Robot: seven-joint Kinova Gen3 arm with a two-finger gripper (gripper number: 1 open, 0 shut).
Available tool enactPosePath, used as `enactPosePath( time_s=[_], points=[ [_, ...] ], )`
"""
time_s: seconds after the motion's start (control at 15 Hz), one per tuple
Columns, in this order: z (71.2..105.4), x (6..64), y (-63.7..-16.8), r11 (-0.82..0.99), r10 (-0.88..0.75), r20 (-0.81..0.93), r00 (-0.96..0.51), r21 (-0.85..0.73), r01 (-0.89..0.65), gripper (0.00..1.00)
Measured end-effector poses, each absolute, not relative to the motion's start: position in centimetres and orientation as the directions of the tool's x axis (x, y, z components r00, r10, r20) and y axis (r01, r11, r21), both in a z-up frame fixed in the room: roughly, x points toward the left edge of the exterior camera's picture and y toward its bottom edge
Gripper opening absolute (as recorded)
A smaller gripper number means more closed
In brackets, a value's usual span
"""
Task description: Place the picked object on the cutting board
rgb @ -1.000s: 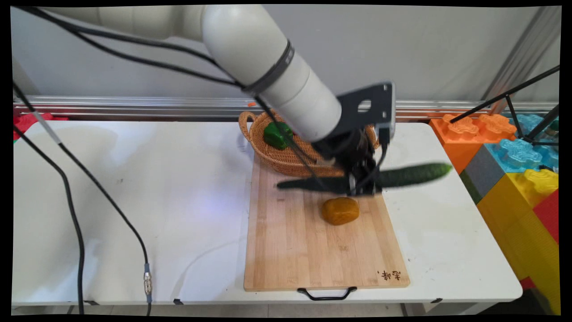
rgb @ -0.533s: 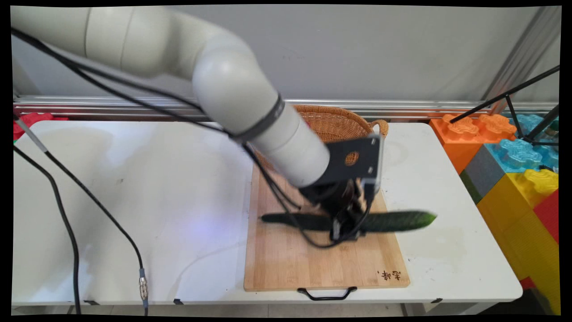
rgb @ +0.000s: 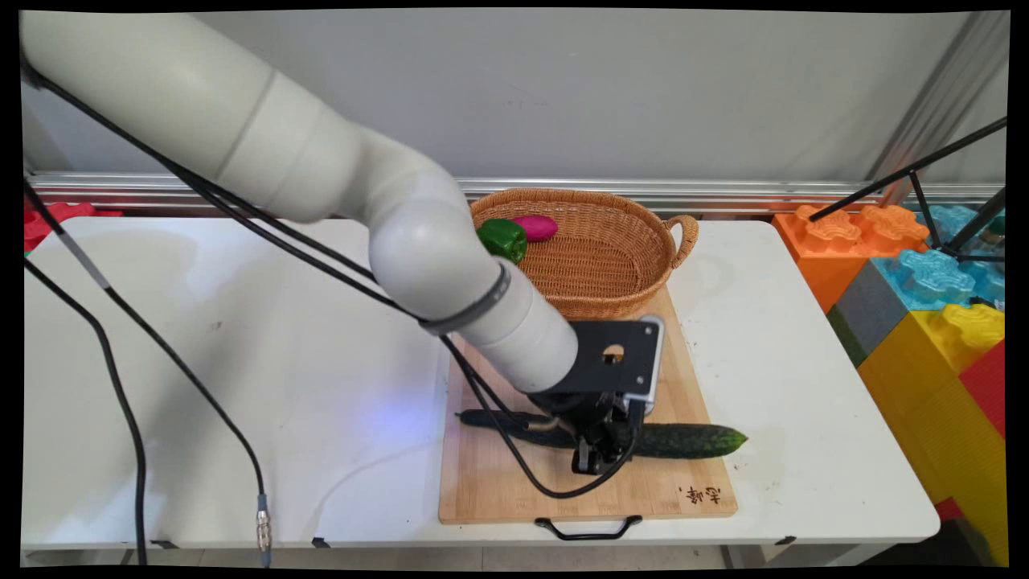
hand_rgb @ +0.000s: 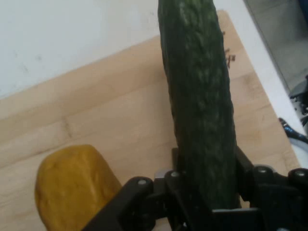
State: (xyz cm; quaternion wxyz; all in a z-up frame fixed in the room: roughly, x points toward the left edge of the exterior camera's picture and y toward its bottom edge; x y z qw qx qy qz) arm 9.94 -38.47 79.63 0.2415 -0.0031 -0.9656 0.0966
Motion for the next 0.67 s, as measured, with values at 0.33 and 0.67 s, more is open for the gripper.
enactPosePath(
  time_s=[0.33,0.67],
  points=[
    [77.5,10.0,-38.5,0.98,0.064,0.449,-0.891,-0.199,-0.03,1.0],
    [75.9,10.2,-38.5,0.979,0.061,0.434,-0.899,-0.201,-0.03,1.0]
  ],
)
